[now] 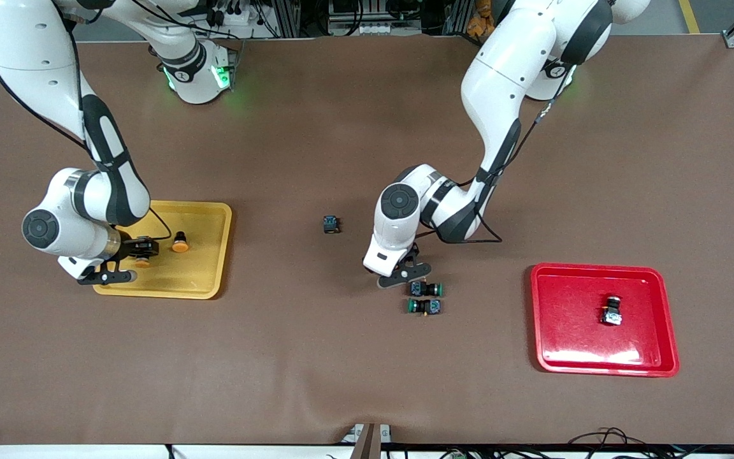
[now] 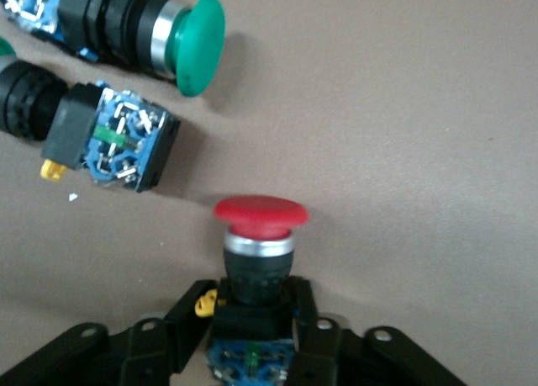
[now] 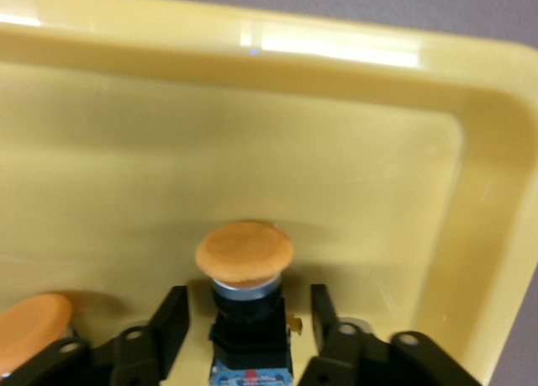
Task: Place red and yellow buttons in trays
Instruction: 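Release the yellow button in the tray while the left gripper lifts the red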
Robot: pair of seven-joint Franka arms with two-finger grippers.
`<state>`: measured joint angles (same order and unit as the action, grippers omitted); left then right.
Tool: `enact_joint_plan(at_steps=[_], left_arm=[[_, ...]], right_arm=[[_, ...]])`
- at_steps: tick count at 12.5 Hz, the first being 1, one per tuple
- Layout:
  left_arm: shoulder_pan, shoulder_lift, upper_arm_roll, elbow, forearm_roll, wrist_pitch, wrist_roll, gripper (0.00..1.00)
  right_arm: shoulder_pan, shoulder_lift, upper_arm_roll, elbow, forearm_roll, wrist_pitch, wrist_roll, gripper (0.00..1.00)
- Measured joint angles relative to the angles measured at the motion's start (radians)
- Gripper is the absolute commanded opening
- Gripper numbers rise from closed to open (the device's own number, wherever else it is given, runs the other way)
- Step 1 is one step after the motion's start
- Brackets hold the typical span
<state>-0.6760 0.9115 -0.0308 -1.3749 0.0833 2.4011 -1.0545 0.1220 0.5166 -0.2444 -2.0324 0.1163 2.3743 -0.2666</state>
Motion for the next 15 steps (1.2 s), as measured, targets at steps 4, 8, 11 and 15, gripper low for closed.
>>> enact_joint_plan(at_steps=[4, 8, 11, 15], left_arm=[[0.035, -0.044, 0.003, 0.027, 0.000, -0.068, 0.044, 0.00], [0.130, -0.183, 0.002, 0.038, -0.008, -0.265, 0.229, 0.00], [0.236, -0.278, 0.002, 0.037, -0.048, -0.391, 0.440, 0.00], [0.404, -0.331, 0.003, 0.035, -0.059, -0.486, 0.798, 0.00]], right_arm=[[0.006, -0.129, -0.003, 0.092, 0.000, -0.220, 0.000, 1.00], [0.003, -0.343, -0.011, 0.160, 0.000, -0.368, 0.000, 1.00], [0.000, -0.481, -0.013, 0.165, -0.015, -0.475, 0.000, 1.00], [0.012, -0.510, 0.004, 0.274, -0.055, -0.615, 0.006, 1.00]])
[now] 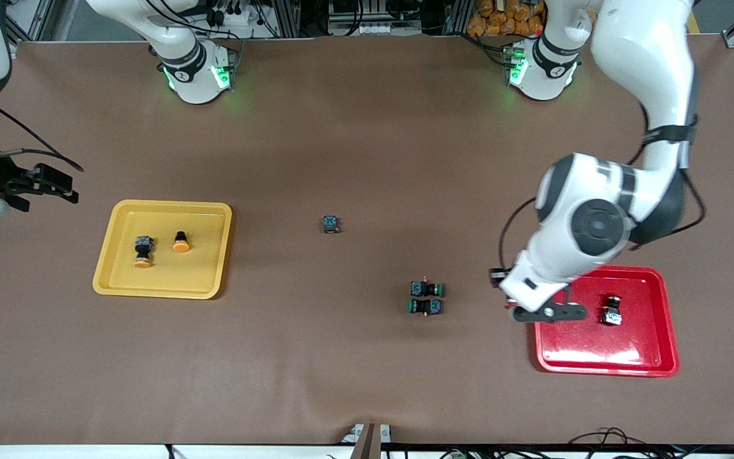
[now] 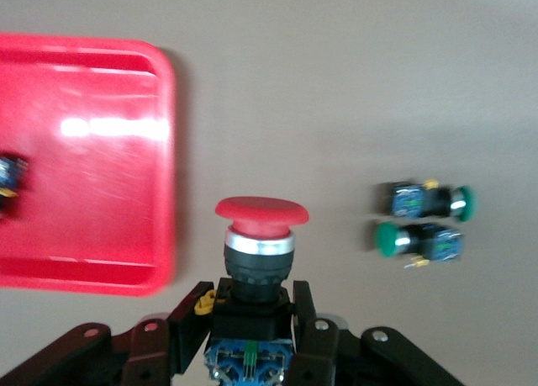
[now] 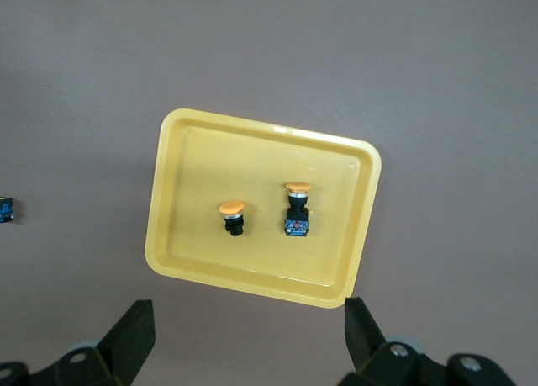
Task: Place red and yellow buttons in trays
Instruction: 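Release the yellow button in the tray while the left gripper lifts the red, then lower the red button into the red tray and open the left gripper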
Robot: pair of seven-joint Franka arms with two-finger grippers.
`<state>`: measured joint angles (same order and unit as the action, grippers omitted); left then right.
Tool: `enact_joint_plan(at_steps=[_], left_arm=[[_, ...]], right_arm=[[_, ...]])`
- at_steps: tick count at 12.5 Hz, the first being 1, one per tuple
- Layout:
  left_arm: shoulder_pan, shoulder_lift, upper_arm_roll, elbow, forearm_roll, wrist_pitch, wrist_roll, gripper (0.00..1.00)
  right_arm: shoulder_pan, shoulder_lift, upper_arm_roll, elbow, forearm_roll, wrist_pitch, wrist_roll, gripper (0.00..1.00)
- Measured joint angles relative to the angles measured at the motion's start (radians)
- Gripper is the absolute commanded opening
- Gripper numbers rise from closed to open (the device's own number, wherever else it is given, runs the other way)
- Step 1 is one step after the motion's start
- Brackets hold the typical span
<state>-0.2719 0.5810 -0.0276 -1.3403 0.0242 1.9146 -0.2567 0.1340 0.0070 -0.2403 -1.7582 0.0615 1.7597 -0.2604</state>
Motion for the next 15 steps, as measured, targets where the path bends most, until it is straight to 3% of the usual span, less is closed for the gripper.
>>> enact_joint_plan(at_steps=[3, 7, 11, 15], left_arm=[[0.118, -0.001, 0.000, -0.015, -0.003, -0.005, 0.244, 0.00], [0.193, 0.046, 0.001, -0.040, 0.016, 0.051, 0.392, 0.00], [0.220, 0.125, 0.003, -0.099, 0.048, 0.242, 0.460, 0.00], [0.239, 0.167, 0.003, -0.229, 0.049, 0.470, 0.471, 0.00]], right_arm=[[0.007, 0.003, 0.002, 0.012, -0.003, -0.006, 0.009, 1.00], [0.006, 0.006, -0.005, 0.018, -0.007, -0.006, 0.014, 1.00], [0.005, 0.006, -0.015, 0.040, -0.007, -0.006, 0.015, 1.00], [-0.005, 0.006, -0.019, 0.046, -0.003, -0.005, 0.035, 1.00]])
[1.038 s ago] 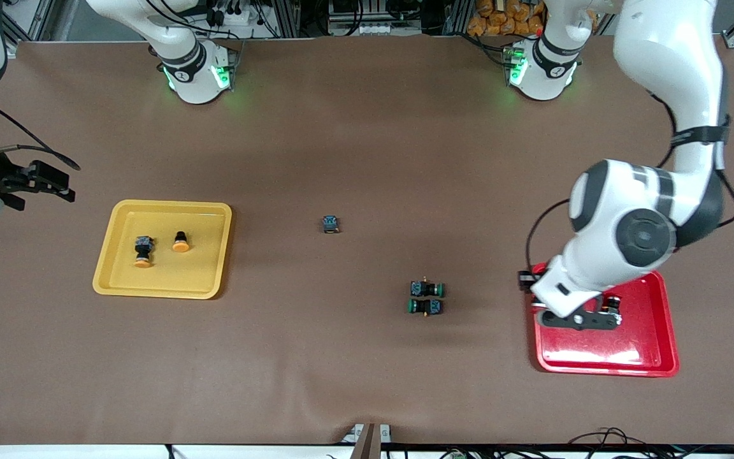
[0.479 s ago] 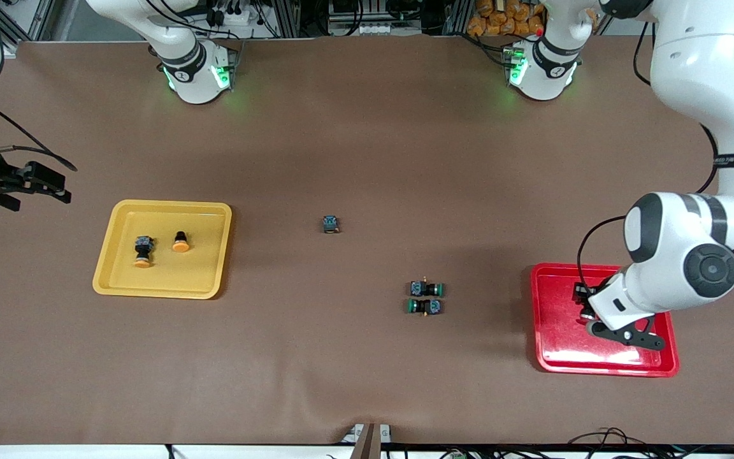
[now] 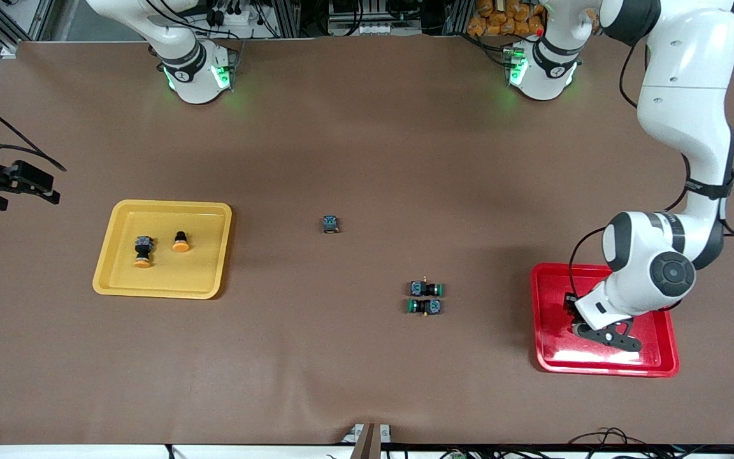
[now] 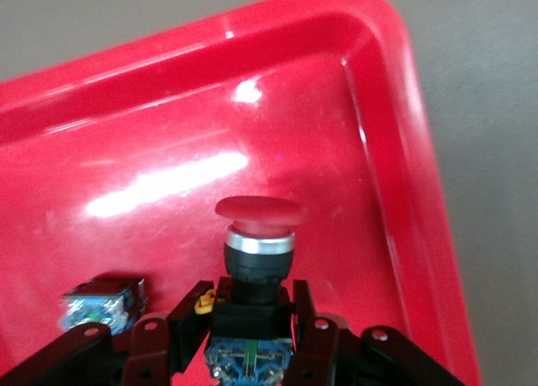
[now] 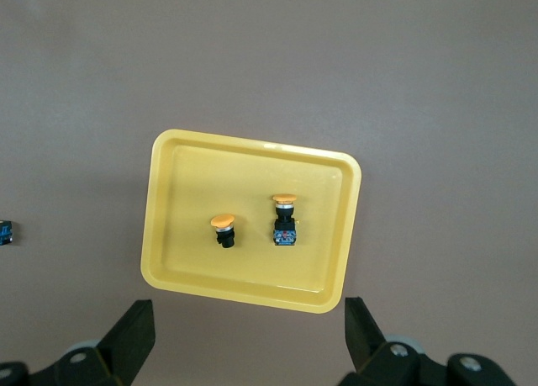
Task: Place red and yellow buttons in trays
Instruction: 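Lower the red button into the red tray and open the left gripper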
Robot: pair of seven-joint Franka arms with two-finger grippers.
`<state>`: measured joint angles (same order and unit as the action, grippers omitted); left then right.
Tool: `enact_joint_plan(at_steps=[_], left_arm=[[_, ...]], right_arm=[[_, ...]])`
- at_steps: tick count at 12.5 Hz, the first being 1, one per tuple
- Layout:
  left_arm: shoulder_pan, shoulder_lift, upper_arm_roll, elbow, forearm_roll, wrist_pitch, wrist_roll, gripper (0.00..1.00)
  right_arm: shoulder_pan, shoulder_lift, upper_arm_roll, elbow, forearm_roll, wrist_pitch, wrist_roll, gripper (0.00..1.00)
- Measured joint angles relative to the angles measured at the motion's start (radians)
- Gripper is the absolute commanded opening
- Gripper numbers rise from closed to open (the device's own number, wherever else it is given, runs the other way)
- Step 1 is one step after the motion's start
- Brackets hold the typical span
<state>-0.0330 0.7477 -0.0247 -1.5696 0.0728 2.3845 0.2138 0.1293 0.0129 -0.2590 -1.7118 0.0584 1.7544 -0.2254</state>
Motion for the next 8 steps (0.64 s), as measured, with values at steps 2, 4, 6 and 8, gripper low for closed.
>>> enact_joint_plan(at_steps=[2, 4, 6, 8], left_arm=[[0.002, 0.014, 0.000, -0.031, 0.000, 0.045, 0.000, 0.88], [0.002, 0.018, 0.000, -0.034, 0.000, 0.053, 0.000, 1.00], [0.002, 0.016, 0.000, -0.031, 0.000, 0.057, 0.000, 1.00], [0.002, 0.004, 0.000, -0.023, 0.000, 0.058, 0.000, 1.00]], right_arm=[[-0.012, 0.000, 0.006, 0.000, 0.012, 0.000, 0.016, 1.00], [-0.078, 0.000, 0.076, 0.001, 0.017, -0.003, 0.020, 1.00], [-0.142, 0.000, 0.150, 0.001, 0.017, -0.015, 0.022, 1.00], [-0.150, 0.000, 0.160, 0.001, 0.017, -0.033, 0.022, 1.00]])
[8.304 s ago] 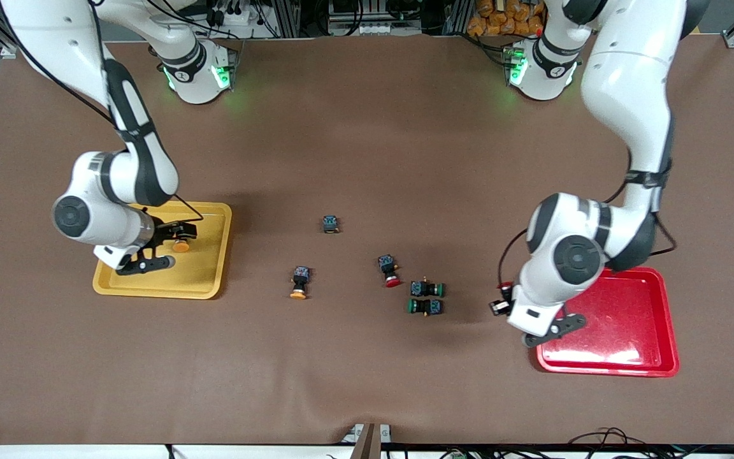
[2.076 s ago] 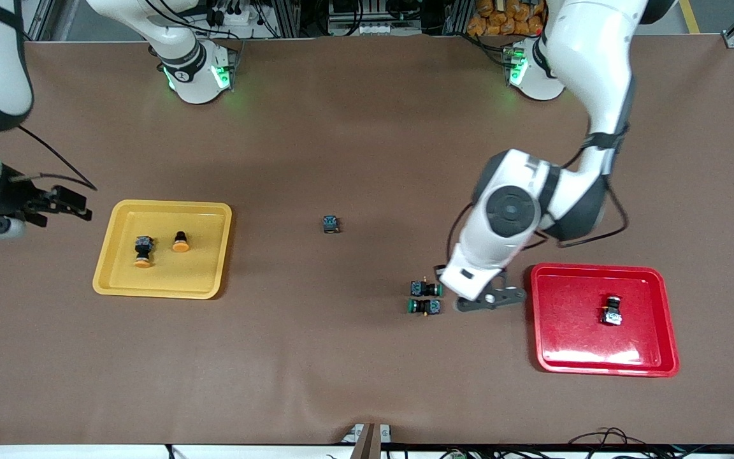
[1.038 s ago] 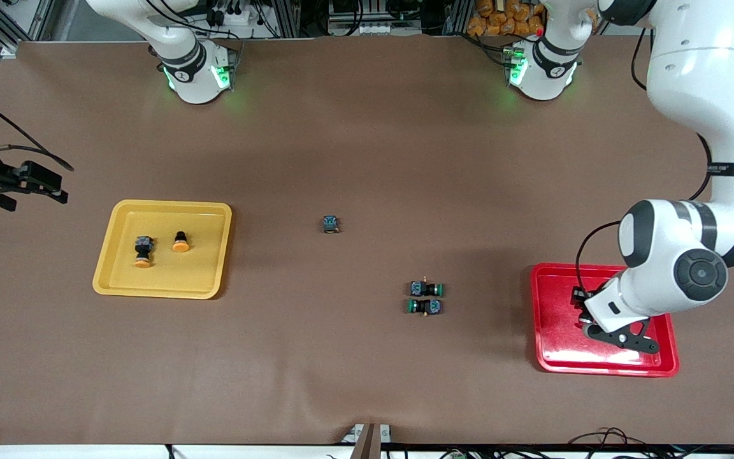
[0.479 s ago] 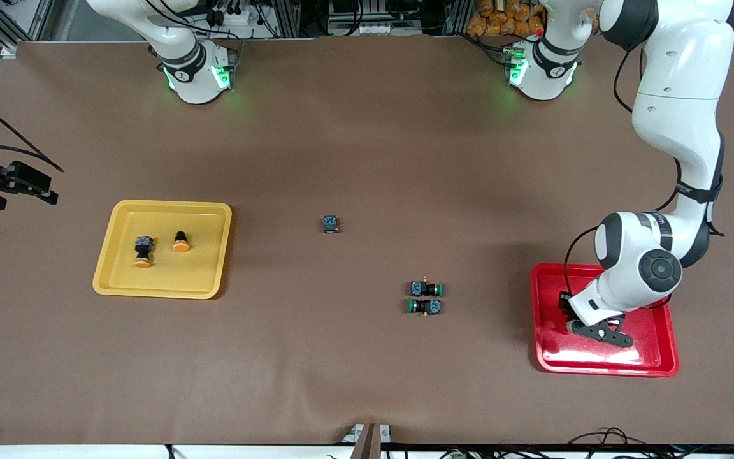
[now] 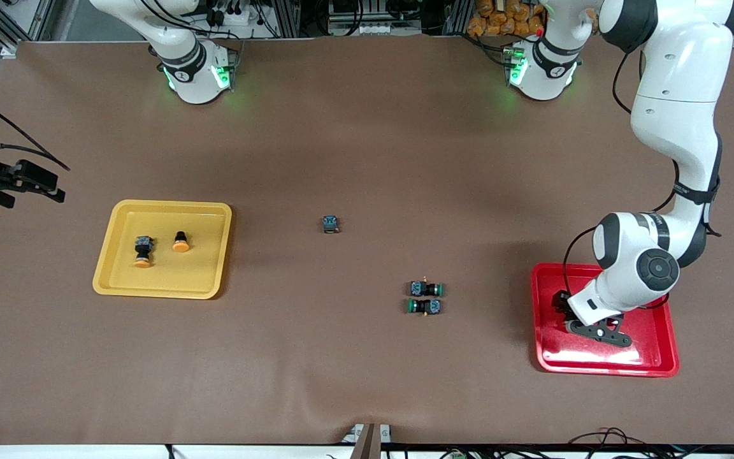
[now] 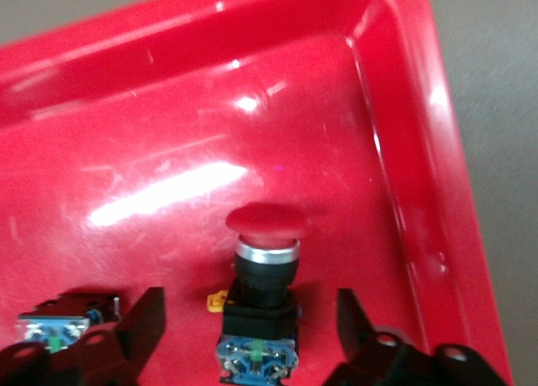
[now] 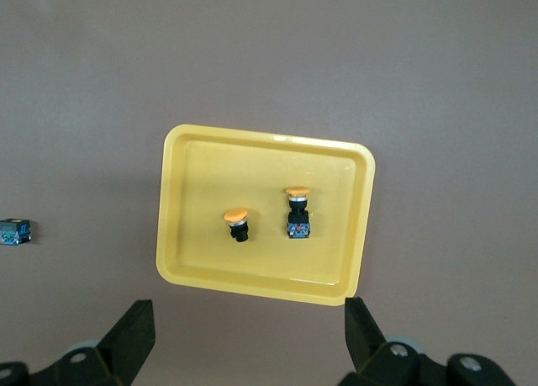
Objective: Place red and yellow buttons in trays
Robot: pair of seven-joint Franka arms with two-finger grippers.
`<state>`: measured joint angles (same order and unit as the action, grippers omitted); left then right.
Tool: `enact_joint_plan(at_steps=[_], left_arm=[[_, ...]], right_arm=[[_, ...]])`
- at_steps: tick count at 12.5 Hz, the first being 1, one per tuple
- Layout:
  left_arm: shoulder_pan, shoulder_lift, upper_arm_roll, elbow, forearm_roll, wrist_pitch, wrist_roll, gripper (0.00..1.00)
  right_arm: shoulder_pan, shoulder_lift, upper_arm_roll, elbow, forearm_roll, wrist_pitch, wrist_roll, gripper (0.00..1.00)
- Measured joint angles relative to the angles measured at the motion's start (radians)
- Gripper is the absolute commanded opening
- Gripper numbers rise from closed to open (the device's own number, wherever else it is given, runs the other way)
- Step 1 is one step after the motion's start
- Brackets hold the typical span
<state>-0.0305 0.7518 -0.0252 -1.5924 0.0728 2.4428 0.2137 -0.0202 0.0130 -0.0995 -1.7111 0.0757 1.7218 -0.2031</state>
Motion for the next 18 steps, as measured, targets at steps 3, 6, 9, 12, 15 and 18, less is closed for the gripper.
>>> enact_joint_plan(at_steps=[3, 6, 9, 12, 15, 18], left_arm=[[0.000, -0.102, -0.001, 0.017, 0.000, -0.114, 0.000, 1.00], [0.000, -0.290, -0.002, 0.028, 0.000, -0.328, -0.002, 1.00], [-0.001, -0.471, -0.004, 0.042, 0.000, -0.564, -0.010, 1.00], [-0.005, -0.598, -0.016, 0.076, -0.001, -0.784, -0.099, 1.00], [-0.008, -0.688, -0.047, 0.087, -0.001, -0.912, -0.132, 1.00], [-0.007, -0.741, -0.049, 0.087, -0.027, -0.950, -0.144, 1.00]], right_arm=[[-0.008, 0.000, 0.000, 0.000, 0.000, -0.012, 0.000, 1.00], [-0.010, 0.000, 0.004, 0.004, 0.000, -0.034, 0.001, 1.00], [-0.010, 0.000, 0.013, 0.017, 0.000, -0.057, 0.025, 1.00], [-0.014, -0.001, 0.011, 0.027, -0.001, -0.073, 0.036, 1.00], [-0.017, -0.002, 0.011, 0.047, -0.001, -0.099, 0.036, 1.00], [-0.026, -0.003, 0.009, 0.052, -0.001, -0.150, 0.038, 1.00]])
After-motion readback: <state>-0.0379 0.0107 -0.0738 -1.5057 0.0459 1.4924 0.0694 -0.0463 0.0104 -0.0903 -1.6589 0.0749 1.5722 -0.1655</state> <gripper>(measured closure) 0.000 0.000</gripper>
